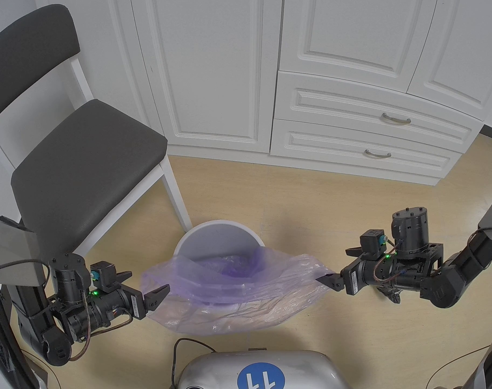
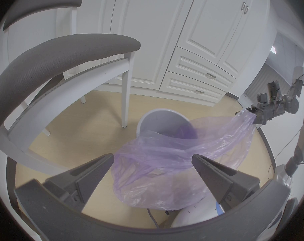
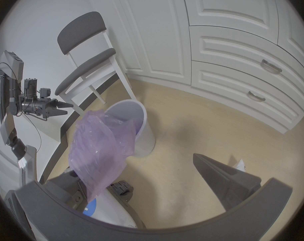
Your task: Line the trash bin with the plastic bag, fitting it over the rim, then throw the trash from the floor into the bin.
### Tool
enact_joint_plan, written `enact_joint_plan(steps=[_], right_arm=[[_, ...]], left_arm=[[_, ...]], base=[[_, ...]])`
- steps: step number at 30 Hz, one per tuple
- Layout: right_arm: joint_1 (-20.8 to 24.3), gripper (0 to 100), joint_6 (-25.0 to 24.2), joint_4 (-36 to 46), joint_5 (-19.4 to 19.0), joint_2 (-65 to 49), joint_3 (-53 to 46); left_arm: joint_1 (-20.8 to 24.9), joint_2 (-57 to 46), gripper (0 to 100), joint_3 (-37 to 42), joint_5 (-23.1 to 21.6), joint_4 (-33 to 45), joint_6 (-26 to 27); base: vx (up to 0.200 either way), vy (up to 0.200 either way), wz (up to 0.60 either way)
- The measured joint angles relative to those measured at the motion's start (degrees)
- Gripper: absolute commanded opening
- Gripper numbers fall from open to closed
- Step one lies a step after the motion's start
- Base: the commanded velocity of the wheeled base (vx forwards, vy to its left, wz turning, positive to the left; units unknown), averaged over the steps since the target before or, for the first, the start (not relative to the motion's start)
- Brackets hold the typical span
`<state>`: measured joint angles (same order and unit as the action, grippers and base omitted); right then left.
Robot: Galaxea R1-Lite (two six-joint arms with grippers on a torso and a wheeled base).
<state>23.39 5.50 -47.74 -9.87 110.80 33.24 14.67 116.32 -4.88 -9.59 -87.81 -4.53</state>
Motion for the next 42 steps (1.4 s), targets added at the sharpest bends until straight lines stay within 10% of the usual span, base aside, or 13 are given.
enact_joint_plan(steps=[8,15,35,42], right_arm=[[0.44,100,0.02,-0.18,-5.17,6.01,0.79],[0.56,100,0.02,-0.24,-5.72,7.69,0.95],[0.63,100,-0.09,0.01,-5.96,4.58,-0.17],[0.74,100,-0.04,0.28,-6.02,3.62,-0.67]], left_arm=[[3.94,-5.02,100,3.43,1.74,0.17,0.3],[9.36,-8.28,100,-1.66,13.62,5.1,2.51],[15.81,-18.53,100,-41.37,24.21,77.93,3.12],[14.54,-21.0,100,-46.6,15.12,97.99,13.67]], base=[[0.0,0.0,0.0],[0.0,0.0,0.0],[0.0,0.0,0.0],[0.0,0.0,0.0]])
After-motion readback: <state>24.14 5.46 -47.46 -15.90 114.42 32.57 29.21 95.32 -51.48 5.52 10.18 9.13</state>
